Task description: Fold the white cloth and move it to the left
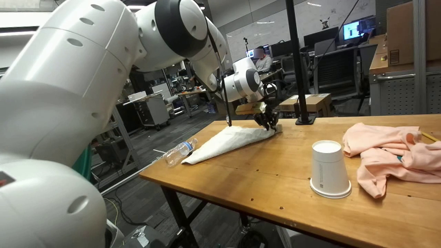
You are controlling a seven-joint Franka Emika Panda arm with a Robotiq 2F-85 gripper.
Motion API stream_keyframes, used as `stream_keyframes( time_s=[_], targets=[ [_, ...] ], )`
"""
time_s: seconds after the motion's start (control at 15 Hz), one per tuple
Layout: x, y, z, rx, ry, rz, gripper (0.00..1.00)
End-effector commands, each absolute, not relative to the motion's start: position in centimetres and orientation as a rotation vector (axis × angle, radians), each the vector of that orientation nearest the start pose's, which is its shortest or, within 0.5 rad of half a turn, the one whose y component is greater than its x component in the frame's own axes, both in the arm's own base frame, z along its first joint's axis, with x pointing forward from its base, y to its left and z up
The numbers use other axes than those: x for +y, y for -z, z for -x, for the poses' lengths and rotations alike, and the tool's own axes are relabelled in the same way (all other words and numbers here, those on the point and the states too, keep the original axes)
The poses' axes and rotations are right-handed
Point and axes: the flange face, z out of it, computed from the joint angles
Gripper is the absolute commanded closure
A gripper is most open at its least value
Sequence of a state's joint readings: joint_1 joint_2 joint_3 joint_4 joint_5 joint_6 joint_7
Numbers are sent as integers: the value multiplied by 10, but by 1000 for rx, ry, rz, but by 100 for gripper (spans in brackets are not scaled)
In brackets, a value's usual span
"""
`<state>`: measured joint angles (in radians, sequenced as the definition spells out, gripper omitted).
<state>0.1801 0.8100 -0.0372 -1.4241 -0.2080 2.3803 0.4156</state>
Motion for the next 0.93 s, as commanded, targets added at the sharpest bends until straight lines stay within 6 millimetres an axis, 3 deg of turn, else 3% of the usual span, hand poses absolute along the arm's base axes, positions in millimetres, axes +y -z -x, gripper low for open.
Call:
stream_keyframes(
  time_s=[0.0,0.13,0.27,0.53,0.67,0.87],
  targets=[
    [116,-254,-716,229,350,3255,95],
    [122,-272,-709,255,392,3257,99],
    [132,-297,-696,284,449,3263,95],
    [158,-336,-657,339,526,3284,94],
    [173,-345,-633,377,528,3298,95],
    [196,-341,-592,438,476,3313,94]
  ],
)
